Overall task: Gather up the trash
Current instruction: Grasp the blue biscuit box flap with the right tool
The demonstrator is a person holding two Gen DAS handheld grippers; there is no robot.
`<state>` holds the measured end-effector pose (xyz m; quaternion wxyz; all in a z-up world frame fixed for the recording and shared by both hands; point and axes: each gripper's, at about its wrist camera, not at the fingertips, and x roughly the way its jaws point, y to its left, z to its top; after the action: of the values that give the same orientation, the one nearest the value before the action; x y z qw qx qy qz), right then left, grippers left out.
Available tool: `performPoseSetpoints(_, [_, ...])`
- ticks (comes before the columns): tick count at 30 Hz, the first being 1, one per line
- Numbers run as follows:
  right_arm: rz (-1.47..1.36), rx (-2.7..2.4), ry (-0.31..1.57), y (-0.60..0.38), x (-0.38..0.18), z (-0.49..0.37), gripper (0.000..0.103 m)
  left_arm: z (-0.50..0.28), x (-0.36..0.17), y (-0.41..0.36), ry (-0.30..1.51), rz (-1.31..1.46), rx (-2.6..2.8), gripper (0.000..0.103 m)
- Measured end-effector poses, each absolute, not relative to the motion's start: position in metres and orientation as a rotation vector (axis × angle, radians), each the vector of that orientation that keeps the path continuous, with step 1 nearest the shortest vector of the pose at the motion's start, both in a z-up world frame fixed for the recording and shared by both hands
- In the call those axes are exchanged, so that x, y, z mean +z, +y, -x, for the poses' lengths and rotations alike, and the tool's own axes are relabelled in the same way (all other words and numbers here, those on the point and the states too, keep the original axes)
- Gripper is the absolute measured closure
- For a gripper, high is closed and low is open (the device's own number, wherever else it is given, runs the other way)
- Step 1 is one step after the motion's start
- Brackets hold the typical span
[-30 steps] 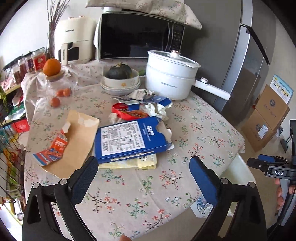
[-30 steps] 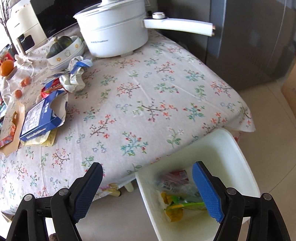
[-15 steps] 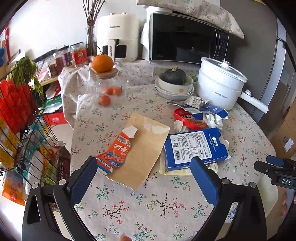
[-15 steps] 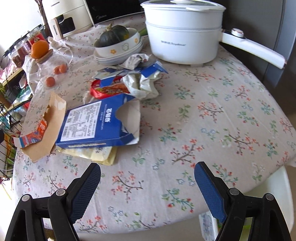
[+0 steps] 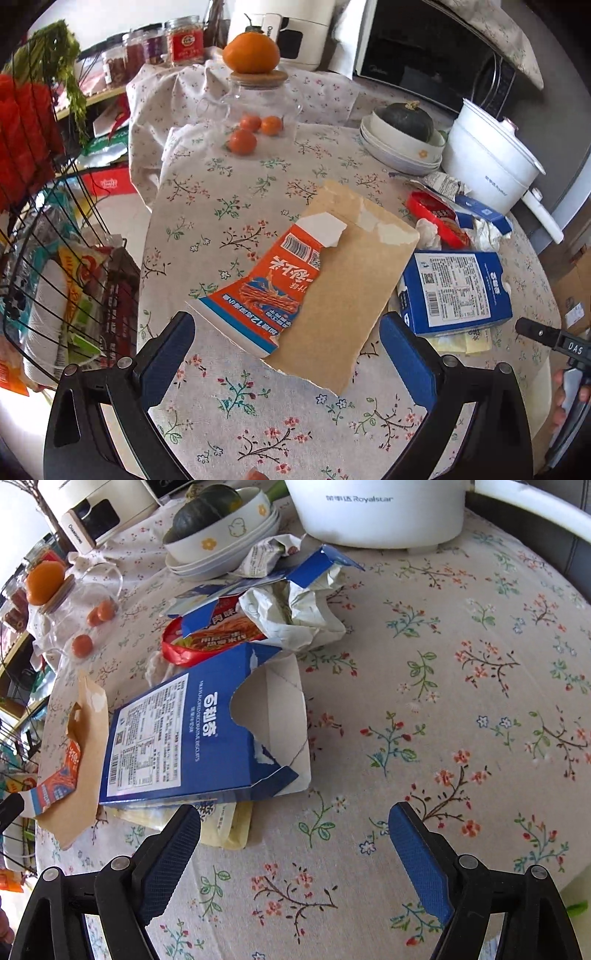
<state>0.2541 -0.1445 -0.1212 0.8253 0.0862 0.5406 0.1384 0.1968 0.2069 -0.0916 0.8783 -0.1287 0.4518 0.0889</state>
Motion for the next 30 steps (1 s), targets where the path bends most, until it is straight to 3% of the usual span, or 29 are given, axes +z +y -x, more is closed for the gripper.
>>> performPoseSetpoints(5, [-0.302, 0.311, 1.16, -0.156, -0.133, -0.268, 0.016, -0.2, -0.105, 0.23, 0.966, 0.426, 0.185, 0.004])
performPoseSetpoints(12, [-0.45, 0.351, 1.15, -0.165, -0.14, -0.276, 0.016, -0.199, -0.126, 0.239, 1.024, 0.549, 0.162, 0.031])
performPoseSetpoints(17, [-0.504, 0.4, 1.144, -0.16, -0.147, -0.283, 0.016, -0.196, -0.132, 0.241, 1.028, 0.601, 0.151, 0.04])
performPoseSetpoints(19, [-0.535, 0.425, 1.142, -0.158, -0.149, -0.284, 0.016, -0.196, -0.134, 0.241, 1.031, 0.623, 0.148, 0.049])
performPoseSetpoints(21, [-0.567, 0.445, 1.143, -0.156, -0.153, -0.286, 0.017, -0.195, -0.136, 0.242, 1.038, 0.636, 0.149, 0.067])
performPoseSetpoints(24, [-0.597, 0.473, 1.149, -0.151, -0.158, -0.287, 0.026, -0.195, -0.139, 0.243, 1.049, 0.638, 0.163, 0.086])
performPoseSetpoints(28, [-0.625, 0.501, 1.162, -0.146, -0.163, -0.284, 0.051, -0.192, -0.136, 0.244, 1.036, 0.665, 0.169, 0.09])
performPoseSetpoints(30, [-0.664, 0.535, 1.144, -0.147, -0.159, -0.282, 0.058, -0.188, -0.131, 0.245, 1.017, 0.679, 0.176, 0.092])
